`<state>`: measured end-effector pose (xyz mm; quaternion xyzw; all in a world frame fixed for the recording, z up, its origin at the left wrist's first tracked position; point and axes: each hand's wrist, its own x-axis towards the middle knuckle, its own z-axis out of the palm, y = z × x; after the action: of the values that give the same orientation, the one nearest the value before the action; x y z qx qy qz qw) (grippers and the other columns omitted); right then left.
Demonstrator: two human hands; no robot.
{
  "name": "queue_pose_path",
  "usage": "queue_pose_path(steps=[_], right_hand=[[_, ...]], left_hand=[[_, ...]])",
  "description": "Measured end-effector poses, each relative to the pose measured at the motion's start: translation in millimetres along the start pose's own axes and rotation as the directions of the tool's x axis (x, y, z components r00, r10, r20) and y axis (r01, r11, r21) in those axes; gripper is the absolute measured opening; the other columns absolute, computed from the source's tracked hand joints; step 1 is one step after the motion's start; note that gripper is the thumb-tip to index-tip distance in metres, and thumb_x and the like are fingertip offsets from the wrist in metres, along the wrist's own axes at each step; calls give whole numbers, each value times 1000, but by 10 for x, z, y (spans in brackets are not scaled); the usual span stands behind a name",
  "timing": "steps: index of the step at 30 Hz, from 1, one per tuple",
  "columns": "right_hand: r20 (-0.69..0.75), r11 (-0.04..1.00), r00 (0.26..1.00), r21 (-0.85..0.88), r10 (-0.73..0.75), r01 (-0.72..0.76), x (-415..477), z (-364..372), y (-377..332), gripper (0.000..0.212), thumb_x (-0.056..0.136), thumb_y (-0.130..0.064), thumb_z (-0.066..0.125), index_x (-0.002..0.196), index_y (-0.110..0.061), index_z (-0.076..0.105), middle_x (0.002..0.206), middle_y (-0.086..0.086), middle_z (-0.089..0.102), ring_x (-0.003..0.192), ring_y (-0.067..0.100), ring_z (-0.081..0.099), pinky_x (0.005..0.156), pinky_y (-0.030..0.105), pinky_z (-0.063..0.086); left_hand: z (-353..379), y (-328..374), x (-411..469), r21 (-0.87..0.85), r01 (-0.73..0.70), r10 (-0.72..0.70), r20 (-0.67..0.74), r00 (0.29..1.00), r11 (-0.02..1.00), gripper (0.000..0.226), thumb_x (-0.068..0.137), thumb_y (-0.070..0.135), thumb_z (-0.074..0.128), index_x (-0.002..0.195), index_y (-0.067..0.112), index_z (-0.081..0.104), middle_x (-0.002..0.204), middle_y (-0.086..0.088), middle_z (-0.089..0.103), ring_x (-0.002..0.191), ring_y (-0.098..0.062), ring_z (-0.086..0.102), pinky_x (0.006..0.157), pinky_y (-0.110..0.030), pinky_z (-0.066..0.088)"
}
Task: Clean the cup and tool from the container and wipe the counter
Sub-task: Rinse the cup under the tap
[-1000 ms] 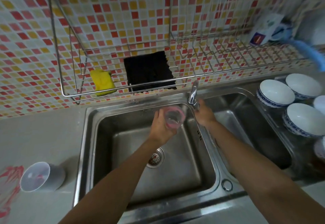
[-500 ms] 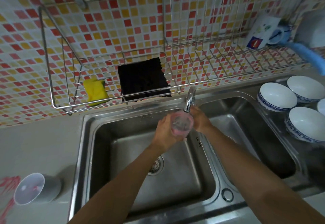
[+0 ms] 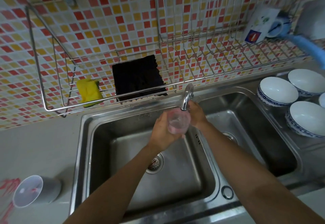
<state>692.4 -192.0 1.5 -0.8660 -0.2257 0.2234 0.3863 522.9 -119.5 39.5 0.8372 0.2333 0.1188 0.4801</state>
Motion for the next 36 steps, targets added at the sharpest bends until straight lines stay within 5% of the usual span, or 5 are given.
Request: queue_pose_path(steps=[3,11,19,25,36], right_hand=[[-38,1000,999,-14,18,-19,38,-13,-19,18,95,-15,49,105,-2,57,106,19,60,96,31,55,81,32,43],[-185,993,980,102,70,-52,142,-69,163,15,100,-14,40,103,-5,51,86,6,57,76,18,51,54,22,37],[-150,995,988,95,21,-6,153,-120,211,30,100,-35,38,110,-11,52,100,12,65,89,28,61,78,38,49],[-367,998,930,55,18,3,-500,17,592,43,99,-28,48,138,-10,44,130,17,57,119,33,54,96,40,43],[-203,828,919,-529,-337,186,-999,382,1195,60,104,-35,12,138,1,44,143,18,46,137,31,37,115,41,25]], left_hand=[[14,-3,-19,9,-22,22,4,1000,1000,82,56,20,93,128,24,52,118,10,58,106,-7,57,84,-8,44],[69,-75,-43,33,10,-10,16,1000,999,87,56,32,92,131,28,47,125,8,56,116,-17,54,96,-40,49],[126,-56,-37,-28,40,-40,-21,999,999,88,55,26,92,130,28,46,123,9,58,116,-16,54,96,-39,51],[174,-69,-50,-59,36,-40,-58,998,998,89,54,28,92,129,34,45,125,12,57,117,-16,54,97,-42,50],[213,-35,-46,-43,-12,6,-137,990,999,87,57,26,92,130,31,44,124,8,55,116,-17,53,98,-40,49]])
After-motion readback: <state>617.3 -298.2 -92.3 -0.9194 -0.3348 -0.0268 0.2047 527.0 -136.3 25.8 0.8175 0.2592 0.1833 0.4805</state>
